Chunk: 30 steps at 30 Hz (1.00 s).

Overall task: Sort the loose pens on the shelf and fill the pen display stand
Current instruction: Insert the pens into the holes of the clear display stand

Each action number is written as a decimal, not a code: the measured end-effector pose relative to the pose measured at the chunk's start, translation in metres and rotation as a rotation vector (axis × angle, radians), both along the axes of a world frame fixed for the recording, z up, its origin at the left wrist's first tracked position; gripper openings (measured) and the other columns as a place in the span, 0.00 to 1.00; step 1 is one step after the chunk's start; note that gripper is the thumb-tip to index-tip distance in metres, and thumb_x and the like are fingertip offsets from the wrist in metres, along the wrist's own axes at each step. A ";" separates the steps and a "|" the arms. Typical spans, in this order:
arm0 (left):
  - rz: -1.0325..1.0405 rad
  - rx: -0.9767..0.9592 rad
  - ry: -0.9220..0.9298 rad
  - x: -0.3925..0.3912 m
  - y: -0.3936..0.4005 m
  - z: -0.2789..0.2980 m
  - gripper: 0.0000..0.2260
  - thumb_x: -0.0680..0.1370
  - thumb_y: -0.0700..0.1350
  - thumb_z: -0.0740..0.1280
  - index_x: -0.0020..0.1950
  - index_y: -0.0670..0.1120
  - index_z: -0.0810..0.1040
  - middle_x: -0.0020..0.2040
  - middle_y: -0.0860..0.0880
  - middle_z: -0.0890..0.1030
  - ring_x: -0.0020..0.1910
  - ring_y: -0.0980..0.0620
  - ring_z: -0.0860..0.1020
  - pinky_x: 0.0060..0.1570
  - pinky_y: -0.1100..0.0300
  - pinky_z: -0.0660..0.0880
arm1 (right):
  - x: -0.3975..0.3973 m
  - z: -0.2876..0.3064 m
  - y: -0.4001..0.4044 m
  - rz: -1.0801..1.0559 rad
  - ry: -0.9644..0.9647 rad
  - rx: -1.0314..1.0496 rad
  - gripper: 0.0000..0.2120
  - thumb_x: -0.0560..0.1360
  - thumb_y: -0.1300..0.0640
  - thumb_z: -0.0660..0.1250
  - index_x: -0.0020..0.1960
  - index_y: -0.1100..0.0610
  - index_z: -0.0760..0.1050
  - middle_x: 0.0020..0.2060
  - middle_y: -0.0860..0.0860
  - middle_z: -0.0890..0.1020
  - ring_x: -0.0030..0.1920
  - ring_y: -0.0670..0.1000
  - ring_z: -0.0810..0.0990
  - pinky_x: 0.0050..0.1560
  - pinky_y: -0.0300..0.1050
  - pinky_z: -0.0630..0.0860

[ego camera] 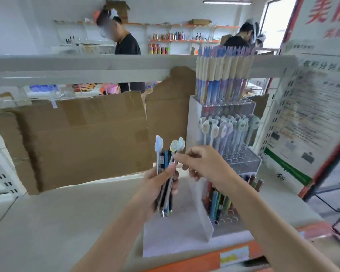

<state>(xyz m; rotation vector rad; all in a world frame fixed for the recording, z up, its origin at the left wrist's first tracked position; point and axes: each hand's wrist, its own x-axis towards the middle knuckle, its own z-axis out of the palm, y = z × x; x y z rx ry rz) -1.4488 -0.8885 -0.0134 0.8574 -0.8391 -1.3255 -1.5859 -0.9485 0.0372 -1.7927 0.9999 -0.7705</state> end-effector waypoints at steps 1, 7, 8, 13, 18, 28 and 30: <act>-0.001 -0.014 -0.016 -0.006 -0.002 0.000 0.09 0.71 0.45 0.68 0.45 0.40 0.75 0.32 0.47 0.72 0.27 0.52 0.70 0.26 0.63 0.69 | -0.005 0.001 0.002 -0.004 0.017 0.006 0.12 0.72 0.49 0.72 0.35 0.56 0.76 0.26 0.46 0.79 0.25 0.44 0.74 0.26 0.38 0.71; 0.060 0.022 -0.079 -0.039 -0.010 -0.003 0.10 0.71 0.48 0.67 0.42 0.41 0.76 0.31 0.46 0.75 0.27 0.52 0.73 0.26 0.63 0.71 | -0.035 0.000 0.008 -0.116 0.008 0.013 0.11 0.75 0.55 0.68 0.37 0.59 0.77 0.30 0.51 0.81 0.25 0.46 0.76 0.27 0.40 0.72; 0.065 0.051 -0.096 -0.042 -0.010 -0.003 0.10 0.72 0.48 0.67 0.41 0.41 0.76 0.30 0.46 0.75 0.26 0.52 0.73 0.26 0.63 0.72 | -0.039 0.000 0.009 -0.142 -0.032 0.016 0.09 0.75 0.57 0.67 0.38 0.60 0.76 0.30 0.51 0.82 0.25 0.46 0.76 0.27 0.40 0.74; 0.046 0.051 -0.004 -0.049 -0.014 -0.002 0.08 0.75 0.44 0.65 0.42 0.40 0.73 0.32 0.45 0.73 0.27 0.52 0.71 0.27 0.63 0.70 | -0.068 0.014 0.003 -0.214 -0.338 0.090 0.04 0.78 0.60 0.62 0.48 0.62 0.70 0.35 0.56 0.84 0.29 0.52 0.81 0.29 0.40 0.77; 0.031 0.053 0.069 -0.048 -0.015 -0.003 0.10 0.73 0.47 0.66 0.45 0.40 0.74 0.34 0.47 0.75 0.28 0.53 0.71 0.27 0.63 0.71 | -0.098 0.030 -0.017 -0.289 -0.175 -0.154 0.02 0.76 0.62 0.63 0.46 0.57 0.70 0.39 0.54 0.81 0.34 0.48 0.83 0.36 0.39 0.81; 0.056 0.051 0.124 -0.058 -0.016 0.003 0.11 0.72 0.48 0.65 0.46 0.40 0.74 0.35 0.47 0.76 0.28 0.53 0.73 0.26 0.63 0.72 | -0.087 0.016 -0.050 -0.345 0.029 -0.330 0.05 0.77 0.62 0.64 0.44 0.56 0.70 0.36 0.51 0.81 0.30 0.42 0.81 0.35 0.34 0.79; 0.060 0.047 0.140 -0.058 -0.015 0.003 0.12 0.73 0.48 0.65 0.48 0.40 0.73 0.35 0.47 0.76 0.28 0.53 0.73 0.26 0.63 0.72 | -0.082 0.008 -0.053 -0.317 0.136 -0.330 0.04 0.77 0.61 0.65 0.44 0.57 0.72 0.35 0.49 0.80 0.27 0.40 0.79 0.31 0.29 0.76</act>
